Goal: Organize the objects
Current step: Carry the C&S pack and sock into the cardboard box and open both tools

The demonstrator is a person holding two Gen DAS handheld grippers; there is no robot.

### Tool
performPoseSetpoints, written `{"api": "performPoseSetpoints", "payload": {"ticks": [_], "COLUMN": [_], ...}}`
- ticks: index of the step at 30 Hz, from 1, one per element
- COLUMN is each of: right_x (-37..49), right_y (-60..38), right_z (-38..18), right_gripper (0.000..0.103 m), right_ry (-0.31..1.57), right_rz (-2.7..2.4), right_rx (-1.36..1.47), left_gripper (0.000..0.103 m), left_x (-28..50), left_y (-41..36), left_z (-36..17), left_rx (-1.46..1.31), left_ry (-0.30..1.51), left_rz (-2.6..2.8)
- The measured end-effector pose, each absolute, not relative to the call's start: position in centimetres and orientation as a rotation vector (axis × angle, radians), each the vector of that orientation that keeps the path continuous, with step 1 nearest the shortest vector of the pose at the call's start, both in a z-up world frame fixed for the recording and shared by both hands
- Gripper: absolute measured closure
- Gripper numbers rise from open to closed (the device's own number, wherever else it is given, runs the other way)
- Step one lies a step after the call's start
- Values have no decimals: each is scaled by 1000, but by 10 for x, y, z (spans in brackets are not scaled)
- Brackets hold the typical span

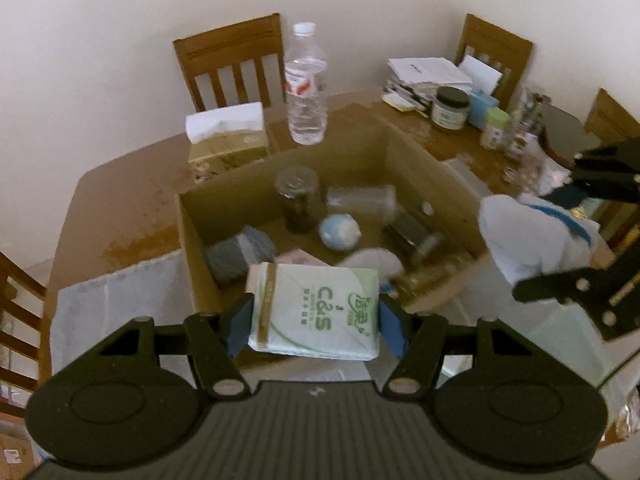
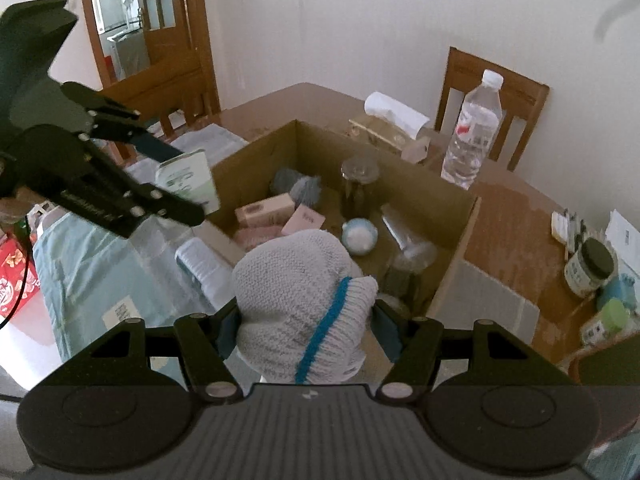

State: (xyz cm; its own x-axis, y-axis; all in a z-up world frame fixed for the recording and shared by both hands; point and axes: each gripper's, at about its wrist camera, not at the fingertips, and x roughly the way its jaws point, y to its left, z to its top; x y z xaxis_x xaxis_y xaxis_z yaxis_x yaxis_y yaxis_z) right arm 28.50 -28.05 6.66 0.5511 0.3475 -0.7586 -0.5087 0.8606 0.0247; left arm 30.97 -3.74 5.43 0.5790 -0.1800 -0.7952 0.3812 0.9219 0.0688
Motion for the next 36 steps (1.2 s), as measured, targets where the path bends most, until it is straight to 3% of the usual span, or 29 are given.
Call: {"api": "performPoseSetpoints", "payload": {"ticks": [1,3,36], "right_x": [288,293,365], "right_y": [-279,-277,-246], "right_z": [67,67,56], "right_gripper": [32,32,31], "right_ry": [845,841,880], "right_rz": [510,509,449], "right_rx": [-209,-211,-188], "left_gripper": [17,5,2], "left_x": [313,319,271], "left_y": [-37,-33,-2], "left_z": [53,51,28], "left_rx": [239,225,138], "left_ry": [895,867,911], "left_rz": [-317,-275,-210]}}
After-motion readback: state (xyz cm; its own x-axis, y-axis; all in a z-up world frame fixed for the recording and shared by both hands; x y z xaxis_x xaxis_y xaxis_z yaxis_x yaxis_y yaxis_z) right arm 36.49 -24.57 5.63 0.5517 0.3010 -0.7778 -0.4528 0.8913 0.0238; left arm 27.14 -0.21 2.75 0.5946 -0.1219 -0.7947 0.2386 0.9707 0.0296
